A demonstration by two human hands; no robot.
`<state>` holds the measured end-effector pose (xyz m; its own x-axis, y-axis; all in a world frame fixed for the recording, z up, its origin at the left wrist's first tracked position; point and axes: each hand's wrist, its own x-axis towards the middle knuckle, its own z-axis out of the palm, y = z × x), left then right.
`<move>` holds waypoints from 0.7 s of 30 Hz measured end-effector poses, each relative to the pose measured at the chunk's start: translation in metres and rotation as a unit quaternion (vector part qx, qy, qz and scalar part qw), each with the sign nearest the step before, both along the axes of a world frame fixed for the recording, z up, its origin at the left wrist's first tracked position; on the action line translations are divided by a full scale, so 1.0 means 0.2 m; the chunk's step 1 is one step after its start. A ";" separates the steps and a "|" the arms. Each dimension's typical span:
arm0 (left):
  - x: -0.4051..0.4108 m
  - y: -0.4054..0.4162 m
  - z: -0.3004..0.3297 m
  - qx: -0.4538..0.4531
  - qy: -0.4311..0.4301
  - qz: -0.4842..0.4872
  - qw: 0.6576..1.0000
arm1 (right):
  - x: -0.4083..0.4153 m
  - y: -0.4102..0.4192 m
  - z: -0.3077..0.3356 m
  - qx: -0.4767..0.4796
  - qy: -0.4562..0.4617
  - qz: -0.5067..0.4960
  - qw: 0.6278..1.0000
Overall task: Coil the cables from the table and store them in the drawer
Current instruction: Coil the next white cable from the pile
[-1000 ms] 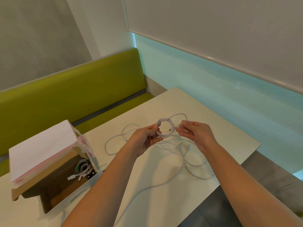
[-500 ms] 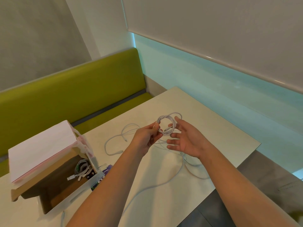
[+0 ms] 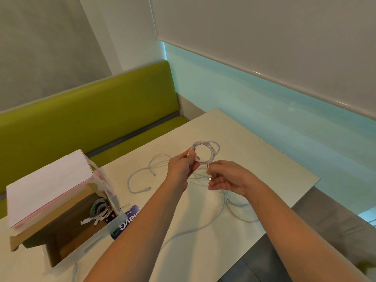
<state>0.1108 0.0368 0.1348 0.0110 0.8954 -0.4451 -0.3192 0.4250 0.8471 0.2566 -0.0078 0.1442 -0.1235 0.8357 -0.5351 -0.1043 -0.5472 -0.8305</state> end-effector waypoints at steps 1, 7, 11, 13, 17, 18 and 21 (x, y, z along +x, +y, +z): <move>0.00 0.00 0.00 0.002 0.006 0.005 1.000 | 0.00 -0.01 0.00 0.003 -0.018 0.009 1.000; 0.01 0.04 0.04 -0.002 -0.003 0.051 0.999 | 0.02 -0.04 -0.02 0.017 -0.146 0.054 0.988; 0.00 0.04 0.03 0.012 -0.004 0.005 1.000 | 0.04 -0.02 -0.01 0.027 -0.147 0.052 0.987; -0.02 0.03 0.02 0.014 -0.012 -0.038 0.999 | 0.05 -0.01 0.00 0.029 -0.126 0.049 0.990; -0.08 0.03 0.01 0.013 0.031 -0.125 0.992 | 0.07 -0.01 -0.01 0.022 -0.057 0.022 0.998; -0.09 0.03 0.01 0.009 0.057 -0.147 0.987 | 0.07 -0.01 0.00 0.024 -0.047 0.013 0.999; -0.10 0.01 0.01 0.002 0.132 -0.199 0.971 | 0.07 -0.01 0.01 0.032 -0.038 -0.014 0.999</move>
<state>0.0908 0.0387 0.1371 0.2430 0.8457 -0.4751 0.0975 0.4660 0.8794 0.2704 -0.0092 0.1459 -0.0614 0.8710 -0.4874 -0.0540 -0.4905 -0.8698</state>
